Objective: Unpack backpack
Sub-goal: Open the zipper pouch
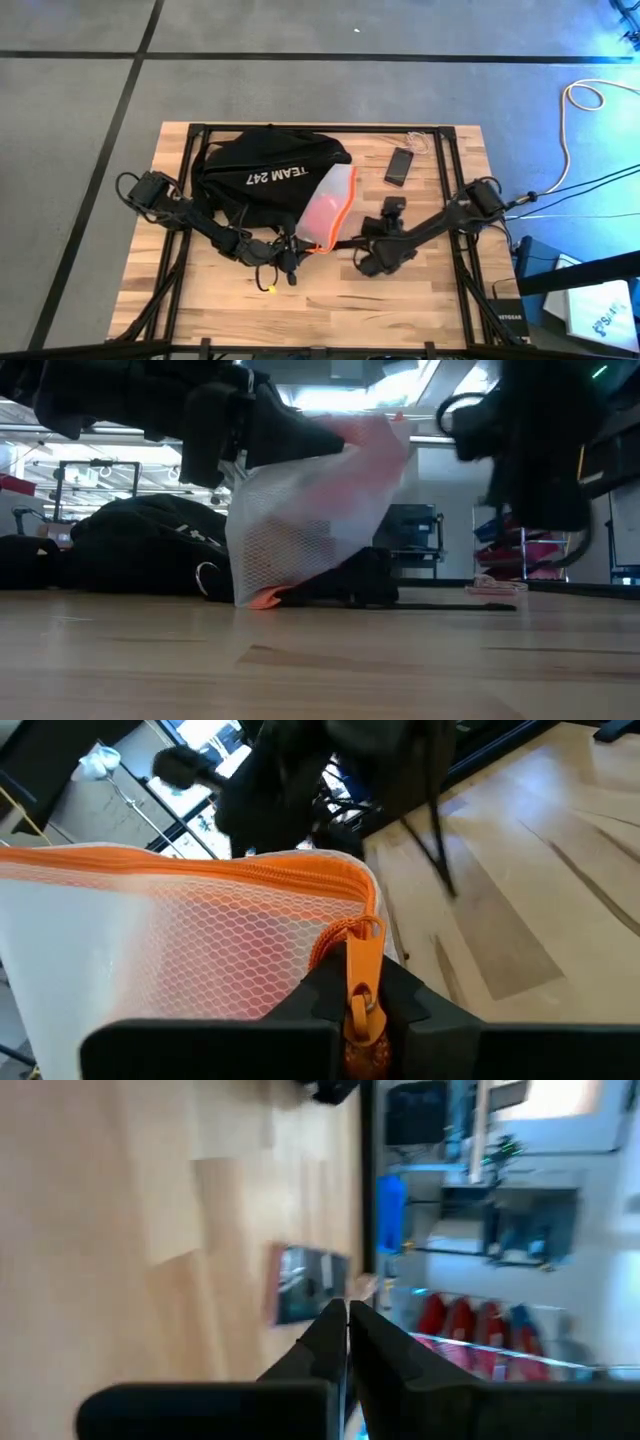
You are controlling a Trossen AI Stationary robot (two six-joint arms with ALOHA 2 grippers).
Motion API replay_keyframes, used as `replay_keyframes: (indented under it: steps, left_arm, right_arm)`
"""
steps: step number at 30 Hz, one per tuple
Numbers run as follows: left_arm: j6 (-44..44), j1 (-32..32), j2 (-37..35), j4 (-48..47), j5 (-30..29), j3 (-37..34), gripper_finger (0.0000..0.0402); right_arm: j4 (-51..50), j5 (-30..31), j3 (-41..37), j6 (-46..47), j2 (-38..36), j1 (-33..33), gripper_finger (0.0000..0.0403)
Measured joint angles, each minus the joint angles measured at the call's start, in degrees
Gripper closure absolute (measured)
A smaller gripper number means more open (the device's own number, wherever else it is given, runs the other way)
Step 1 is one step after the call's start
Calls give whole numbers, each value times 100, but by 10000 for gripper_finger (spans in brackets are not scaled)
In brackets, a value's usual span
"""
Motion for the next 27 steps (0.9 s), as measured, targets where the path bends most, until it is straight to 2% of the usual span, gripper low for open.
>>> replay_keyframes:
  steps: [4, 7, 9, 12, 15, 18, 20, 23, 27]
  left_arm:
    - [-88, -15, 0, -29, 4, 0, 401]
    - [-89, -32, -7, -212, 121, 0, 401]
    - [-44, -30, -7, -388, 394, 0, 401]
    - [-55, 6, -7, -614, 962, 0, 401]
    - [-167, 12, -7, -777, 1330, 0, 401]
    - [-197, 39, -7, -1114, 1685, 0, 401]
    - [-197, 74, -7, -1422, 2084, 0, 401]
    - [-275, 139, -7, -1838, 2414, 0, 401]
    - [-493, 200, -4, -1875, 2317, -7, 401]
  right_arm:
    - [51, -530, 0, 96, -475, 368, 403]
    - [539, -638, -2, 144, -831, 611, 403]
    - [1222, -677, -2, -342, -1165, 767, 403]
    - [2682, -1014, -2, -1610, -1564, 894, 403]
    - [4248, -1831, 1, -2720, -1798, 848, 403]
    - [5440, -3460, 8, -3587, -1784, 551, 403]
    - [5871, -4181, 7, -3799, -1694, 273, 403]
    - [6005, -4556, 2, -4159, -1511, -103, 400]
    - [6210, -4679, 0, -4589, -1244, -501, 385]
